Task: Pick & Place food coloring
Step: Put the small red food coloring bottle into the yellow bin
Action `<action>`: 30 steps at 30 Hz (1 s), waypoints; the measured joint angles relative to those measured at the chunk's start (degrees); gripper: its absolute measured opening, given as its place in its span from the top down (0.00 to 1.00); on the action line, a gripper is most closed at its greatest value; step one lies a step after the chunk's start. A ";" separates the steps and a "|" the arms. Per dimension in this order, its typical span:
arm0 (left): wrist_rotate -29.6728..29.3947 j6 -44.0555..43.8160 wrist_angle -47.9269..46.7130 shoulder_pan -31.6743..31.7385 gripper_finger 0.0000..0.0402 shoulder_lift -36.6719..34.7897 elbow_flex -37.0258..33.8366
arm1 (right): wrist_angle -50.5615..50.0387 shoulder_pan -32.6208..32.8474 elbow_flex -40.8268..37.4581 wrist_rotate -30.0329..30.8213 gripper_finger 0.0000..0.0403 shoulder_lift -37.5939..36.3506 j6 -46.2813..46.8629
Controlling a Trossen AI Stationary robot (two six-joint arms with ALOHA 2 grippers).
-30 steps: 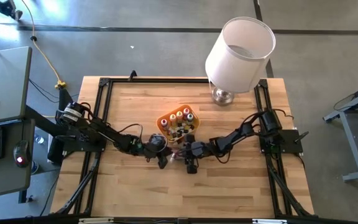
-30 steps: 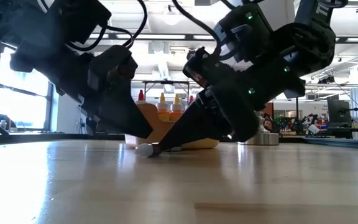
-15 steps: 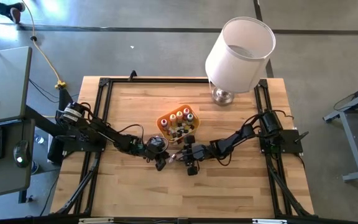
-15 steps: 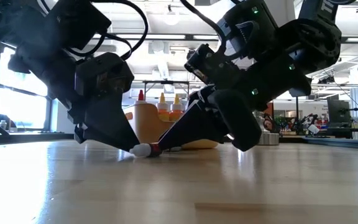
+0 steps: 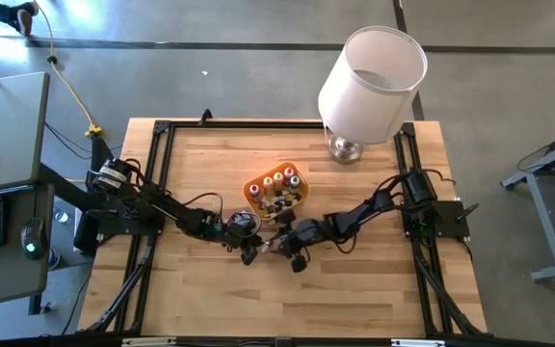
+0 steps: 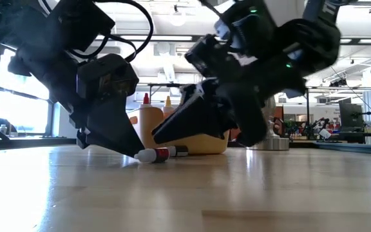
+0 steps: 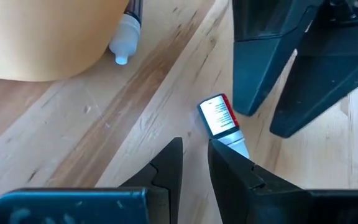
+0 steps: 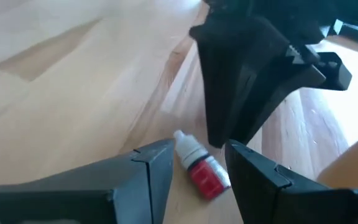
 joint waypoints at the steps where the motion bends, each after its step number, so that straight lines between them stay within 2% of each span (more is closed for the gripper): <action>1: -0.02 -0.04 -0.01 0.00 0.82 0.00 0.00 | -1.27 -0.44 0.79 -0.94 0.65 0.00 0.55; 6: -0.05 -0.13 -1.16 0.00 0.82 -0.02 -0.02 | -11.22 -2.24 4.55 -2.08 0.65 0.00 0.47; 11: -0.27 -0.46 -3.55 0.00 0.82 -0.34 0.11 | -16.06 -3.13 5.95 -4.94 0.65 0.00 0.16; 17: -0.25 -0.54 -5.09 0.02 0.82 -1.14 0.09 | -16.79 -3.61 6.06 -6.17 0.65 0.21 0.81; 24: -1.68 -0.28 -5.36 0.00 0.82 -1.36 -0.02 | -13.56 -2.64 6.15 -1.71 0.66 1.73 2.33; 30: -1.99 -0.33 -6.27 0.00 0.82 -1.46 0.04 | -13.81 -1.75 6.15 -3.00 0.72 1.73 2.62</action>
